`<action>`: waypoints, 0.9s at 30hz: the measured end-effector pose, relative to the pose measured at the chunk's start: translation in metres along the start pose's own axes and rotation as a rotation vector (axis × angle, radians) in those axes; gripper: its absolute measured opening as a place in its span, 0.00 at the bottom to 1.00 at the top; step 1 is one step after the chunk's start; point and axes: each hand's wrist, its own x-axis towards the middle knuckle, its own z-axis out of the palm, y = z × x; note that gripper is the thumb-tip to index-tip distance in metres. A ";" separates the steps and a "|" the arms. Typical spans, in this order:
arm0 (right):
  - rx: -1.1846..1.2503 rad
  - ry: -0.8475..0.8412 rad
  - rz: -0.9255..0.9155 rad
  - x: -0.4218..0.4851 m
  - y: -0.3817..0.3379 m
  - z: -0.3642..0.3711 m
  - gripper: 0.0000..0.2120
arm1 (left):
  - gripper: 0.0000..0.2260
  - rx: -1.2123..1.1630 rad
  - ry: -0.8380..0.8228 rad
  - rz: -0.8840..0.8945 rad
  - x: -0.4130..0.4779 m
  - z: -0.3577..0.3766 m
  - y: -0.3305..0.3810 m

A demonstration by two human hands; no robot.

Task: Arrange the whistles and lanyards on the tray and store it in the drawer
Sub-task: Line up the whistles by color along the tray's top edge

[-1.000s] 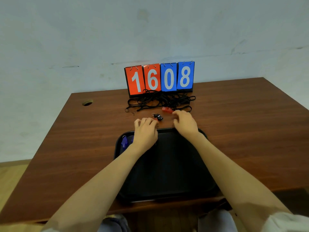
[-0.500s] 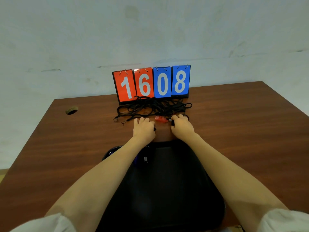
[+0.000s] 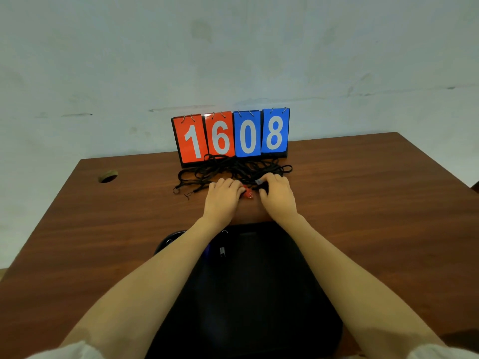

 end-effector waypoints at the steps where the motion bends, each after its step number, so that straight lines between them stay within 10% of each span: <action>1: 0.061 0.013 0.020 -0.004 -0.002 -0.005 0.12 | 0.12 -0.123 0.019 -0.013 -0.003 -0.006 0.005; 6: 0.314 0.067 0.110 -0.033 -0.007 -0.030 0.14 | 0.08 -0.441 0.071 0.055 -0.040 -0.032 0.031; 27: 0.295 -0.037 0.258 -0.128 -0.006 -0.043 0.09 | 0.13 -0.022 -0.079 0.001 -0.156 -0.023 0.070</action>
